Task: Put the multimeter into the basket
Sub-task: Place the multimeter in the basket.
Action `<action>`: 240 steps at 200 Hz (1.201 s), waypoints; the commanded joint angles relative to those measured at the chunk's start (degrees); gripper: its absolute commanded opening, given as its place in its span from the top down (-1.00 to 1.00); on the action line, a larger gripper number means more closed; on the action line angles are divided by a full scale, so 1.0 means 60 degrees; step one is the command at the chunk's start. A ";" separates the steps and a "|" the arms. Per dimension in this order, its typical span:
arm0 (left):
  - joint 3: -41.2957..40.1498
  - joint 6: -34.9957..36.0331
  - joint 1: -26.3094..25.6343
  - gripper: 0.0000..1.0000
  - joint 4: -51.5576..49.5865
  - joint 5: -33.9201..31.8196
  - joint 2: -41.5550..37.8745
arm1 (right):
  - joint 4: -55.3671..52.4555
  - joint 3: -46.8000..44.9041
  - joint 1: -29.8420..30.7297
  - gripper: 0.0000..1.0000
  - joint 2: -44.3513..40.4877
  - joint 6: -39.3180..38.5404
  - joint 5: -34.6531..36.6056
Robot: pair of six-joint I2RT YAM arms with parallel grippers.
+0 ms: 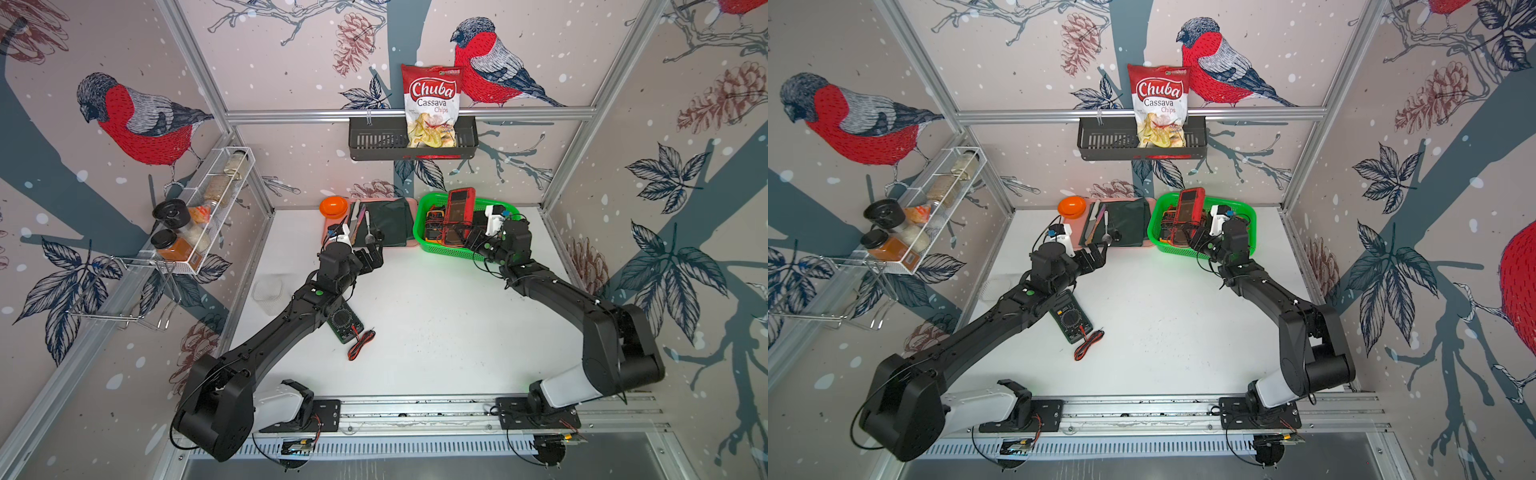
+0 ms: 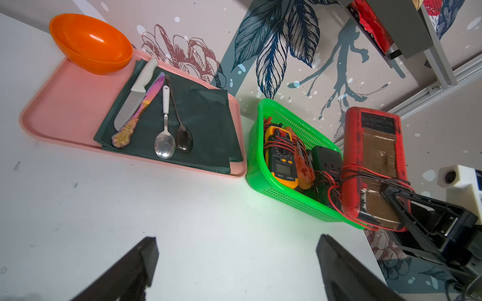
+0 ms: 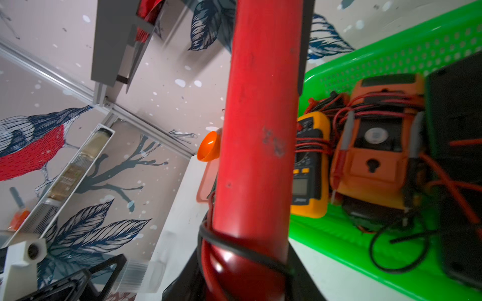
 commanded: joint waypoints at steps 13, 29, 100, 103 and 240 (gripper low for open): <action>0.0003 0.0141 0.0023 -0.97 0.0511 -0.0166 0.0281 | -0.0381 0.0790 -0.0569 0.80 0.0653 -0.0544 -0.0551; 0.0031 0.0130 0.0030 -0.97 0.0498 -0.0040 0.0426 | -0.0572 0.1145 -0.0722 0.80 0.1045 -0.0645 -0.0512; 0.0255 0.0206 0.0023 -0.97 0.0290 0.0101 0.0934 | -0.1014 0.2509 -0.1050 0.79 0.2845 -0.0531 -0.1301; 0.0267 0.0193 0.0025 -0.97 0.0289 0.0101 0.0954 | -0.0997 0.2531 -0.1050 0.79 0.2897 -0.0505 -0.1323; 0.0593 0.0140 0.0037 -0.97 0.0191 0.0233 0.1550 | -0.2387 0.2463 -0.1448 -0.29 0.3048 -0.0690 -0.0507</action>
